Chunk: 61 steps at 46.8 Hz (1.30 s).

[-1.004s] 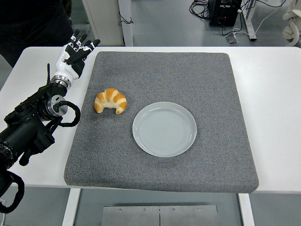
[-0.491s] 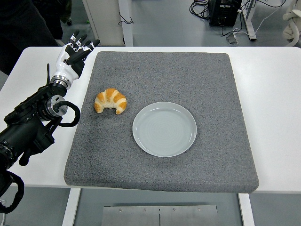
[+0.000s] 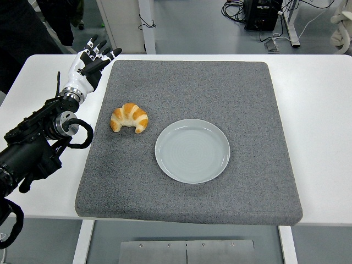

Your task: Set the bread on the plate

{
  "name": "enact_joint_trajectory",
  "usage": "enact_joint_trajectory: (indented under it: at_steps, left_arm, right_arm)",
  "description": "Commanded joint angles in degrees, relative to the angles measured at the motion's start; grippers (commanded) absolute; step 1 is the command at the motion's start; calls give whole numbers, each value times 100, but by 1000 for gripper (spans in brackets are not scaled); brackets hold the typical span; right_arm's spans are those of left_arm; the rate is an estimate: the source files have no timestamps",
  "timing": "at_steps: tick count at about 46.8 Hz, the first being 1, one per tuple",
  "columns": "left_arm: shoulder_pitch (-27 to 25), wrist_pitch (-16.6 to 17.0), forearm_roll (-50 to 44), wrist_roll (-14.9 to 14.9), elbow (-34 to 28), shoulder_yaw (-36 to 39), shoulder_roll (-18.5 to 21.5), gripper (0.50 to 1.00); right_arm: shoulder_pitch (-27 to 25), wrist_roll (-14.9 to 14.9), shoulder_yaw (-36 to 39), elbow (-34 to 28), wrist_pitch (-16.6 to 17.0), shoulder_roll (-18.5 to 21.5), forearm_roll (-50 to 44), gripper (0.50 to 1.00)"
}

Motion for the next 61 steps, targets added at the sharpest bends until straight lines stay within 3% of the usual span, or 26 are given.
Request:
enact_joint_trajectory:
  at_steps: [1, 17, 33, 44, 61]
  left_arm:
    - [-15, 9, 50, 7, -157, 168, 147, 972]
    - [-103, 79, 690, 16, -1080, 529, 859, 971]
    - [-455, 88, 1648, 60, -1748, 1671, 1457, 971]
    - [-639, 88, 2501, 60, -2443, 2260, 2116, 972]
    - [-692, 79, 3986, 51, -2944, 2366, 2600, 971]
  right_arm:
    - [1, -1, 0, 0, 1, 0, 0, 1000]
    - [1, 8, 0, 0, 1, 0, 0, 1000]
    - [1, -1, 0, 0, 1, 0, 0, 1000]
    - [1, -1, 0, 0, 1, 0, 0, 1000]
    - [1, -1, 0, 0, 1, 0, 0, 1000]
